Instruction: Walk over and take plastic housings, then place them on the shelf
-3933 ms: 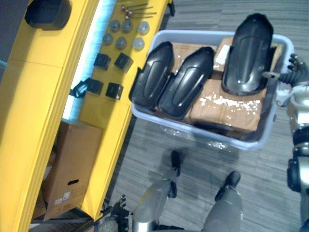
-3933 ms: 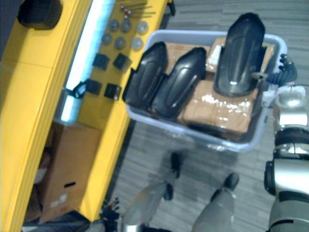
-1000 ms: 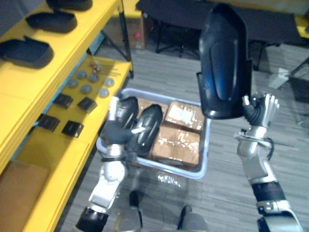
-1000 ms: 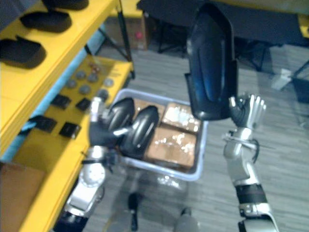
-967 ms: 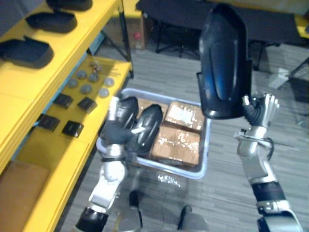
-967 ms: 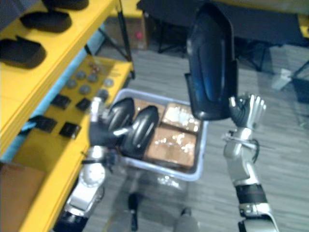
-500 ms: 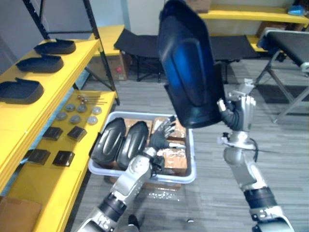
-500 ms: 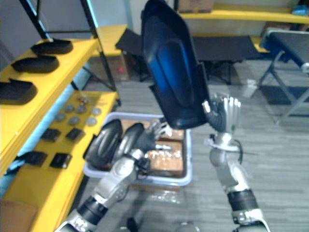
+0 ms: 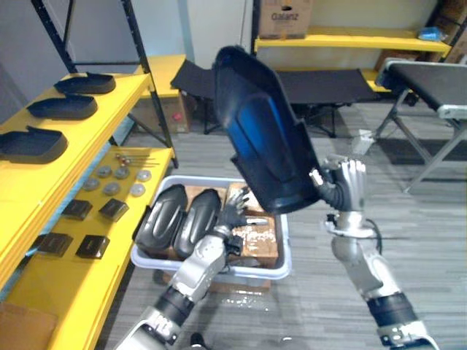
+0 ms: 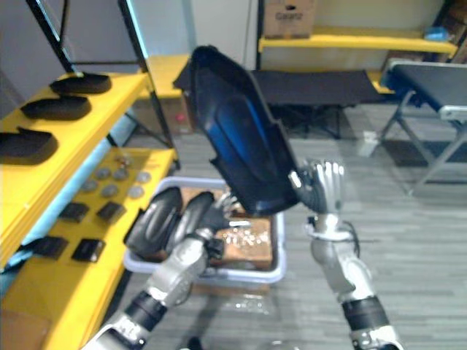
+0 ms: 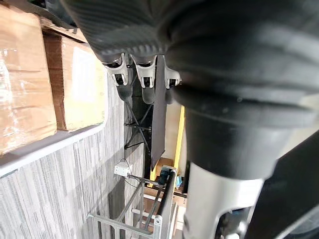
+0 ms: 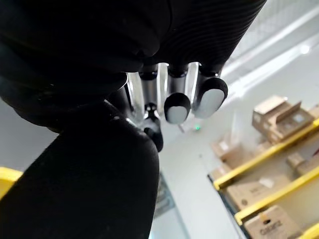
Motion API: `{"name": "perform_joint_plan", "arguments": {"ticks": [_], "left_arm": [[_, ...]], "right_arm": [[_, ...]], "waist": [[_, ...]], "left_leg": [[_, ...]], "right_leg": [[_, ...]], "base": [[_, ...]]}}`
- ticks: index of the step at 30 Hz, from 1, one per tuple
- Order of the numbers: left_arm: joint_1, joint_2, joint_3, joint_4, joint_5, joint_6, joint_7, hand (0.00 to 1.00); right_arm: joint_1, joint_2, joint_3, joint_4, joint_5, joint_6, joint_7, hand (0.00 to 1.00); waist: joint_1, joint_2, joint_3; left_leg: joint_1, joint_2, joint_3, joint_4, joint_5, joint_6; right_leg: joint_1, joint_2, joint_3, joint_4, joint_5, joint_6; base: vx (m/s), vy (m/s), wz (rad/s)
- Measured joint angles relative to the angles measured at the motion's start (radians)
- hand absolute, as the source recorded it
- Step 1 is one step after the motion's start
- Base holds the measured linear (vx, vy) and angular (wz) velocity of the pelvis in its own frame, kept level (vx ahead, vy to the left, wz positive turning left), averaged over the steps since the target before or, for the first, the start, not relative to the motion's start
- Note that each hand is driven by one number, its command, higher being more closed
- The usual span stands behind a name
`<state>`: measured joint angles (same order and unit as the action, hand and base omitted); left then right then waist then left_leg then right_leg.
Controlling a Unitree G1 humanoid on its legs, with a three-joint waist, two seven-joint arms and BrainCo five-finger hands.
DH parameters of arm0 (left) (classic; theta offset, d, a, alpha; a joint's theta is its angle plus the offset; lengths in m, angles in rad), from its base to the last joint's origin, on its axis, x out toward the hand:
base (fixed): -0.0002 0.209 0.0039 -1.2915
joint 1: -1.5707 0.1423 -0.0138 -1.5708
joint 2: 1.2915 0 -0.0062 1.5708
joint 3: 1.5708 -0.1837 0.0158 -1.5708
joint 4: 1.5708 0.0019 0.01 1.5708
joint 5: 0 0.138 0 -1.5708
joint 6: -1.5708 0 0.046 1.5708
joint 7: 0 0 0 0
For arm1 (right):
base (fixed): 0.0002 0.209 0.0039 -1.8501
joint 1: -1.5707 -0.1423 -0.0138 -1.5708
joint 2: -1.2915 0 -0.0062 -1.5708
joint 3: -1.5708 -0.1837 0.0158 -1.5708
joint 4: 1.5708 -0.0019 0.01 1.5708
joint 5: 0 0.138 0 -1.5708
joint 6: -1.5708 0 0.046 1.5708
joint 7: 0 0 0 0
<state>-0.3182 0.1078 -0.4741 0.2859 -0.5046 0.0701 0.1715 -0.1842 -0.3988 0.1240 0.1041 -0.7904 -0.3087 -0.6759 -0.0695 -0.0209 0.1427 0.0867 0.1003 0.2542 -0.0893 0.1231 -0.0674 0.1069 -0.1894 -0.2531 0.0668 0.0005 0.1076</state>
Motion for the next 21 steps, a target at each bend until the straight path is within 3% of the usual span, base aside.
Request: {"name": "perform_joint_plan", "arguments": {"ticks": [3,9,21], "left_arm": [[0.0,0.002,0.006,0.015,-0.061,0.008,-0.024,0.0],[0.005,0.004,0.012,0.023,-0.205,0.09,-0.102,0.0],[0.009,0.014,-0.004,0.022,-0.11,0.173,-0.187,0.0]], "right_arm": [[0.032,0.002,0.008,0.002,-0.013,0.0,0.004,1.0],[0.044,0.005,0.004,0.025,-0.014,0.002,0.002,1.0],[0.065,0.005,0.002,0.042,-0.019,0.013,0.001,1.0]], "waist": [[0.001,-0.014,-0.013],[-0.001,-0.03,-0.024],[-0.001,-0.03,-0.024]], "left_leg": [[-0.002,-0.001,0.001,0.0,0.001,0.001],[-0.002,-0.004,0.002,0.0,0.001,0.001],[-0.002,-0.004,0.002,0.0,0.001,0.001]], "right_leg": [[0.0,0.0,0.002,-0.009,0.007,0.003],[0.0,-0.002,0.004,-0.014,0.01,0.005],[0.001,-0.002,0.004,-0.017,0.014,0.01]], "base": [[0.0,0.0,0.0],[0.0,0.0,0.0],[0.0,0.0,0.0]]}}
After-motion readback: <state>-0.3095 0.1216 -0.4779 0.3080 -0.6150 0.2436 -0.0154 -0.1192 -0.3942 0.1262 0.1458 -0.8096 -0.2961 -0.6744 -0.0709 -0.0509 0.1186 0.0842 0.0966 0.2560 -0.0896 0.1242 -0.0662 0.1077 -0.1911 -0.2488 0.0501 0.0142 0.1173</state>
